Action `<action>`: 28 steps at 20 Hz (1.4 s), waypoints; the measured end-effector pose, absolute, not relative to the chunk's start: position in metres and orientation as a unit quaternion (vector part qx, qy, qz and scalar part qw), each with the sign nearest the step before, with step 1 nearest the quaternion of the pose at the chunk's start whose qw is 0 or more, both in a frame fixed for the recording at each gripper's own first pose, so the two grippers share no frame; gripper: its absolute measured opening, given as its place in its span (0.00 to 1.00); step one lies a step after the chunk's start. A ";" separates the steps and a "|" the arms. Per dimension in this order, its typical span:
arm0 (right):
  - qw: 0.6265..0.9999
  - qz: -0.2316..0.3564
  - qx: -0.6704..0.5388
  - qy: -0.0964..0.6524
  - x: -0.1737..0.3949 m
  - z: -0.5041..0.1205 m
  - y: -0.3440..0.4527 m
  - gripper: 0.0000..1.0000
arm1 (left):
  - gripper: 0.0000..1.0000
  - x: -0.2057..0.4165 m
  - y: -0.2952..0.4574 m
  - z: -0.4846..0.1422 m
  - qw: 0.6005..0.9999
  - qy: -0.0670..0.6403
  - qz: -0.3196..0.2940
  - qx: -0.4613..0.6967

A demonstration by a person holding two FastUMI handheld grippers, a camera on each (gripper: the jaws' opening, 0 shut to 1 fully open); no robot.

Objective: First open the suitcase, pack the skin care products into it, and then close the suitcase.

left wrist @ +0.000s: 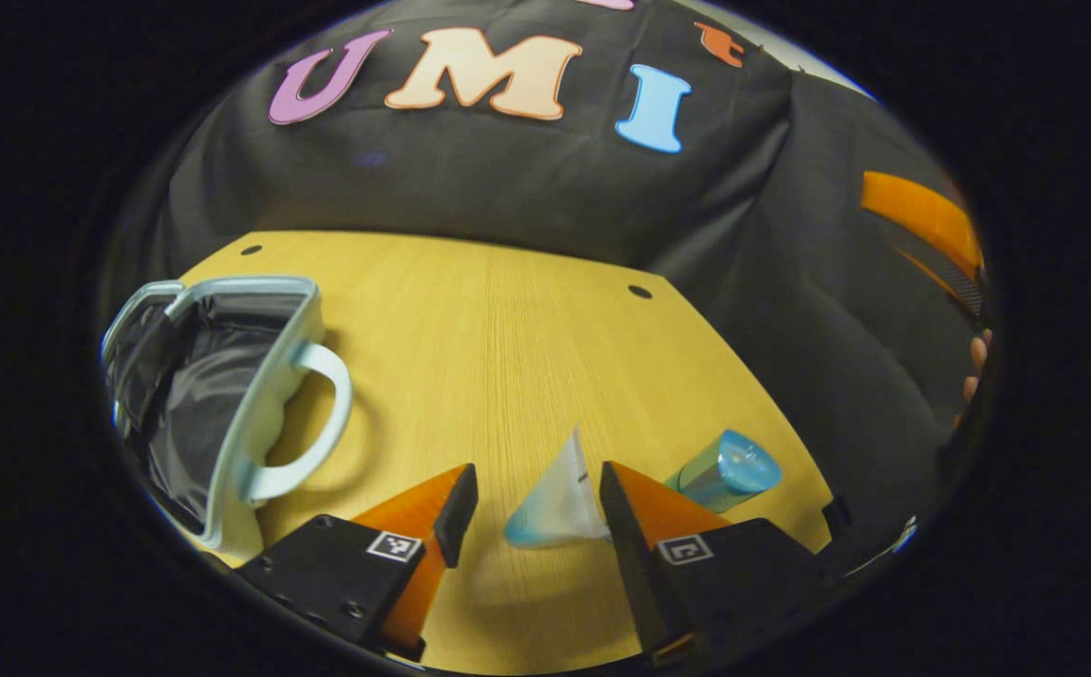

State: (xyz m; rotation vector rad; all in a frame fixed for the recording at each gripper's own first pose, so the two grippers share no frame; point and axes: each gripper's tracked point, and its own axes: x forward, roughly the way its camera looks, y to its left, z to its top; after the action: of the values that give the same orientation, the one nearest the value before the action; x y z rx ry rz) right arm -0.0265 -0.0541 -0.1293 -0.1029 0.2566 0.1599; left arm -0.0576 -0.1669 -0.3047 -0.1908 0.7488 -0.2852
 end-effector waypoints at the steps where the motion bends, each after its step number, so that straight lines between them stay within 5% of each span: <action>1: 0.987 0.084 -0.054 0.130 -0.030 -0.131 -0.052 0.99 | 0.70 -0.059 -0.169 -0.313 0.914 0.370 -0.140 -0.088; 4: 0.984 0.099 -0.057 0.137 -0.039 -0.140 -0.045 0.99 | 0.31 -0.060 -0.169 -0.329 0.913 0.381 -0.132 -0.068; 7: 0.981 0.119 -0.046 0.150 -0.046 -0.153 -0.033 0.99 | 0.23 -0.057 -0.167 -0.321 0.907 0.387 -0.136 -0.094; 24: 0.926 0.202 -0.029 0.318 -0.119 -0.336 0.003 0.98 | 0.21 -0.059 -0.035 -0.199 0.938 0.341 -0.015 -0.056; 28: 0.913 0.221 -0.018 0.343 -0.125 -0.361 0.012 0.85 | 0.21 -0.069 -0.010 -0.202 0.932 0.358 0.012 -0.057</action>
State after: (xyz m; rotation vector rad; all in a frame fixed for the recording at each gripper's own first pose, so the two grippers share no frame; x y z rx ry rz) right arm -0.1254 0.0117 -0.3612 -0.0375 0.7060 0.4552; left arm -0.0687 -0.0101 -0.2024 -0.1158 0.7334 0.0243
